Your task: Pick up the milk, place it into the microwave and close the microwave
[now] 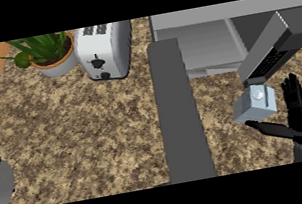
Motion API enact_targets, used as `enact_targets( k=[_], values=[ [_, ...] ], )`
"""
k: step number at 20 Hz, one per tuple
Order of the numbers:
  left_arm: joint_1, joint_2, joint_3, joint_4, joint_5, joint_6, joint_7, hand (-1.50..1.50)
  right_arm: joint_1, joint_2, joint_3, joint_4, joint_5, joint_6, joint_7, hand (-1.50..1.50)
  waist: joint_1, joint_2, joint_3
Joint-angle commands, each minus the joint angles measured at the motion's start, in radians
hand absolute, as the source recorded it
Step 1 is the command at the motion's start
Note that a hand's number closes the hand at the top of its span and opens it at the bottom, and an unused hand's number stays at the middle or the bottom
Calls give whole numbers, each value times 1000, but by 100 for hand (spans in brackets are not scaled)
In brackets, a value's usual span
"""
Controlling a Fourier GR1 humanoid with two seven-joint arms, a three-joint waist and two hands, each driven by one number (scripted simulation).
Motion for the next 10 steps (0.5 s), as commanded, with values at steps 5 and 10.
enact_targets(
  k=[5, 10],
  values=[
    [-23, 20, 37, 3, 45, 1, 24, -150, -66, -27, 76, 75, -66, 410, -21, -150, 6, 1, 1],
    [-39, -11, -33, 27, -35, 34, 21, -150, -58, -9, 75, 147, -26, 384, -218, 150, -3, 0, 0]
  ],
)
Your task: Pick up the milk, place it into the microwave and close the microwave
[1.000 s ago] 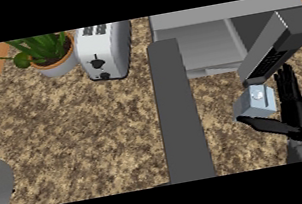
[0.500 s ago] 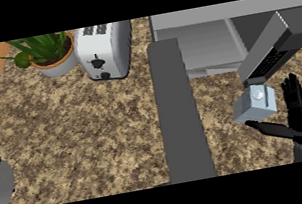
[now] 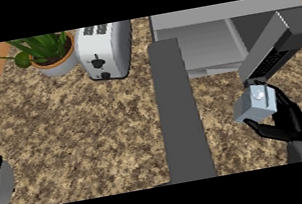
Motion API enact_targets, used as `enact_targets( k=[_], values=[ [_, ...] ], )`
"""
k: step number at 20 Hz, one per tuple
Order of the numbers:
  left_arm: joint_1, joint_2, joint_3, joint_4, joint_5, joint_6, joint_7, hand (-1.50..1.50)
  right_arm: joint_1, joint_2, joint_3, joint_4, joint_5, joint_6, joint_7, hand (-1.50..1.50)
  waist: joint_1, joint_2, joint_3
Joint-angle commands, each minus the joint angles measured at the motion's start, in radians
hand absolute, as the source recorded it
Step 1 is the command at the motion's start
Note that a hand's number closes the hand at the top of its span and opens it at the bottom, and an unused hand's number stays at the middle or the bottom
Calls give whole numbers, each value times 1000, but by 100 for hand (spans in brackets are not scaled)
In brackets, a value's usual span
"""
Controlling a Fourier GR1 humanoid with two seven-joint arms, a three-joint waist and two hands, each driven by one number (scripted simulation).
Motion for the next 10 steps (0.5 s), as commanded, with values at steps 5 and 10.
enact_targets(
  k=[5, 10],
  values=[
    [6, -10, 4, 8, -5, 11, -30, -150, 20, 36, -25, -126, 59, -310, -69, 150, -13, -4, -2],
    [-39, 38, 86, 97, 70, -54, -16, -150, -41, 30, -44, -94, -7, -213, -95, 150, -5, -1, -1]
  ],
)
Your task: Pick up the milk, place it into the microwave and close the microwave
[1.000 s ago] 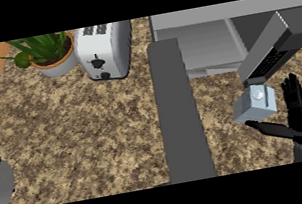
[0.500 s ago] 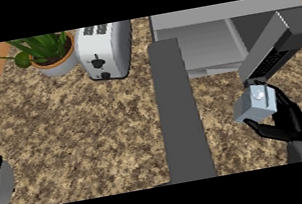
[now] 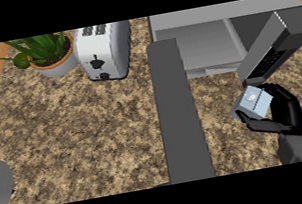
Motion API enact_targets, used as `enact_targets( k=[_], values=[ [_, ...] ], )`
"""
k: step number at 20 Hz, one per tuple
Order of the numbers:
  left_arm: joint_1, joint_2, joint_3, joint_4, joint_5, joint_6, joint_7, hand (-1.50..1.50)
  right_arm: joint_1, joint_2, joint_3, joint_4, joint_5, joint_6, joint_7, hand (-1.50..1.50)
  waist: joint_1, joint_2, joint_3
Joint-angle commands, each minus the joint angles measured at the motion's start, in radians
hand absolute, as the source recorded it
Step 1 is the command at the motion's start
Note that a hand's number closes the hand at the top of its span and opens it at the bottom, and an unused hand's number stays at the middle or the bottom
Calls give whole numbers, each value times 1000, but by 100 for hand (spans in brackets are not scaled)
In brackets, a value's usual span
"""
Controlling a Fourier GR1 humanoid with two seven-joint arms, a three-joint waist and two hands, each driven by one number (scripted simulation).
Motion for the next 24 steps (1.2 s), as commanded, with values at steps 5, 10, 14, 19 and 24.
enact_targets(
  k=[5, 10, 14, 19, 24],
  values=[
    [52, -22, -15, 36, -43, -67, -72, -150, 74, -62, 22, 34, 12, 117, -128, 150, 1, 0, 0],
    [79, -23, -1, -39, 14, -57, -34, -150, 136, -46, 74, -135, 7, 144, -71, 150, -1, -1, 0],
    [27, -23, -17, 4, -13, -24, -10, -150, 182, 31, 152, -292, 8, 124, 46, 150, -5, -1, -1],
    [26, -10, 39, -4, 40, -43, 19, -150, 186, 25, 195, -503, 54, 38, 186, 150, -3, -1, -1],
    [-33, 3, 67, 119, 16, -56, -55, -150, 133, 59, 240, -590, 152, -113, 337, 150, -4, -1, -1]
  ],
)
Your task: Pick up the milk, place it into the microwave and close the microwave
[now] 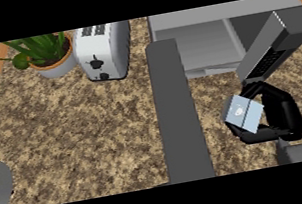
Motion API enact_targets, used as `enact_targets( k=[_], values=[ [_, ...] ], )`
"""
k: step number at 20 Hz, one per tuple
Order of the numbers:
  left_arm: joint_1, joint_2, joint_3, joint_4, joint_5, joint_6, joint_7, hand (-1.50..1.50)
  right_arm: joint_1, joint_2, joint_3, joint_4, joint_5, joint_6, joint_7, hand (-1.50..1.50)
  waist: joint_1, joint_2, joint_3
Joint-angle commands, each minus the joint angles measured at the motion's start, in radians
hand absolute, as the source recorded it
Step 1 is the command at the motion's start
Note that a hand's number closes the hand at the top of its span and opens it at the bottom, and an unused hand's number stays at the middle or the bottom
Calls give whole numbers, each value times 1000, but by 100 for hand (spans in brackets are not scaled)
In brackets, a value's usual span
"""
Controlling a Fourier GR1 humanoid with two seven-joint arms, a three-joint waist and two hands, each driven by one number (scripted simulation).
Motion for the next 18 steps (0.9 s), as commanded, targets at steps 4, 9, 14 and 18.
enact_targets(
  k=[4, 9, 14, 18],
  values=[
    [-8, 8, 32, -13, 21, -8, 25, -150, -203, 33, 12, 70, 98, -148, 145, 150, 10, 2, 1],
    [-44, 37, 80, 66, 32, -37, -8, -150, -382, 17, -29, 265, 126, -191, 182, 150, 12, 4, 1],
    [-13, 4, 38, 21, 14, -43, 15, -150, -602, -8, -97, 559, 107, -176, 117, 150, 21, 6, 1],
    [6, 1, 43, 46, 19, -94, -35, -150, -743, -2, -124, 742, 126, -219, 64, 150, 38, 11, 1]
  ],
)
